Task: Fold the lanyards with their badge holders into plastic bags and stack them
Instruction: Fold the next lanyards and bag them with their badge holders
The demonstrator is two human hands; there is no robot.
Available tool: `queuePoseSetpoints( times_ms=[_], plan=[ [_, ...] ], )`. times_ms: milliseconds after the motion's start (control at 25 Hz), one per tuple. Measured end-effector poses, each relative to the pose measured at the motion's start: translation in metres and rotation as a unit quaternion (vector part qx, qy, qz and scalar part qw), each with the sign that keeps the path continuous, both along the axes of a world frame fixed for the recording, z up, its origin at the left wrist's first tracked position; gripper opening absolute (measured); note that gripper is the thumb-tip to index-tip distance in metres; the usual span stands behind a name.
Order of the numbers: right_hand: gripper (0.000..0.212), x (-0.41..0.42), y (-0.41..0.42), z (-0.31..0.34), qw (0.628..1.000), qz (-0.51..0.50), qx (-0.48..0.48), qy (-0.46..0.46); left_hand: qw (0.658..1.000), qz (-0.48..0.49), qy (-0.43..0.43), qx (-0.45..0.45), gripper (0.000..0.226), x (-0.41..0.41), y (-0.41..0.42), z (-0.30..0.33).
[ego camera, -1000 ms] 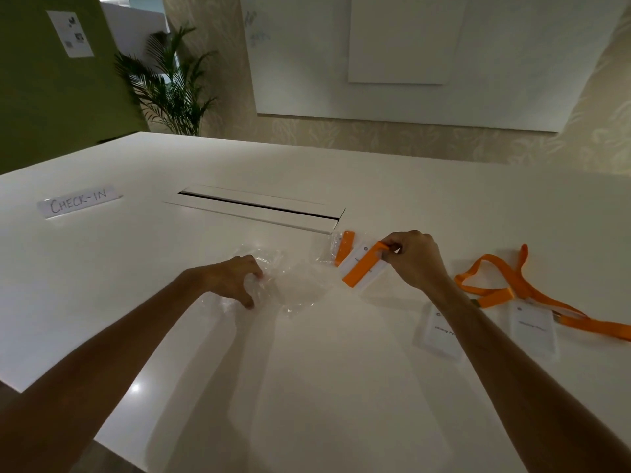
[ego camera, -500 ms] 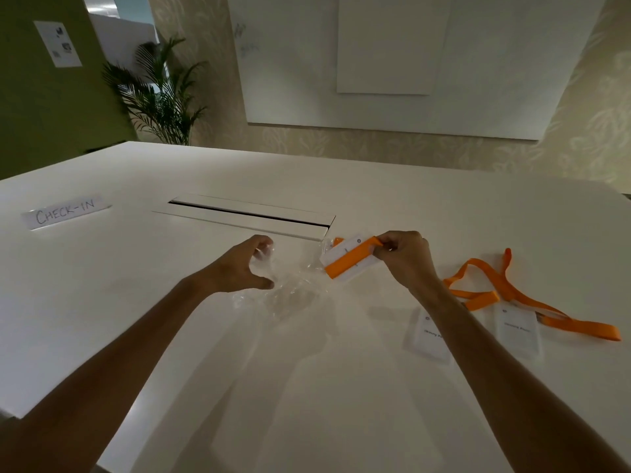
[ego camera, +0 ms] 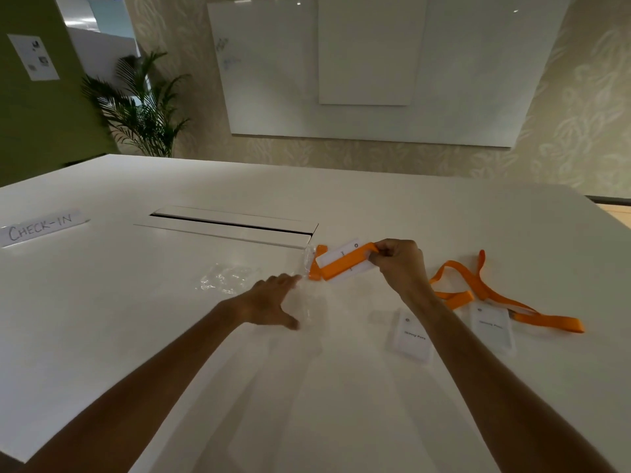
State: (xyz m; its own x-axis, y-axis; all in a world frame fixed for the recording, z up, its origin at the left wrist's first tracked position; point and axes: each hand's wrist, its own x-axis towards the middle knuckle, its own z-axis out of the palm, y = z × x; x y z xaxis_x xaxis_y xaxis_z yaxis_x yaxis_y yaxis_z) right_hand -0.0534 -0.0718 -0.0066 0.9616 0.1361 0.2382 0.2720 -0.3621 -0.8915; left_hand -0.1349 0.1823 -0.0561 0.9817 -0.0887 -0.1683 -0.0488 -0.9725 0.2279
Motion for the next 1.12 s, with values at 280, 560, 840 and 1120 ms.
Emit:
queuePoseSetpoints(
  times_ms=[280, 560, 840, 1120],
  plan=[
    [0.01, 0.004, -0.013, -0.006, 0.999, -0.017, -0.035, 0.003, 0.997, -0.024, 0.003, 0.079, 0.111, 0.004, -0.016, -0.016],
    [0.012, 0.003, -0.011, -0.01, 0.999, -0.013, -0.049, -0.005, 0.998, -0.012, -0.012, 0.065, 0.098, 0.01, -0.025, -0.018],
    [0.009, 0.005, -0.02, -0.015, 0.999, -0.031, -0.025, 0.011, 0.997, -0.005, -0.072, -0.031, 0.098, 0.013, -0.029, -0.02],
    [0.007, 0.002, -0.022, -0.011, 0.997, -0.059, 0.016, 0.041, 0.968, 0.003, -0.157, -0.198, 0.096, 0.016, -0.035, -0.012]
  ],
)
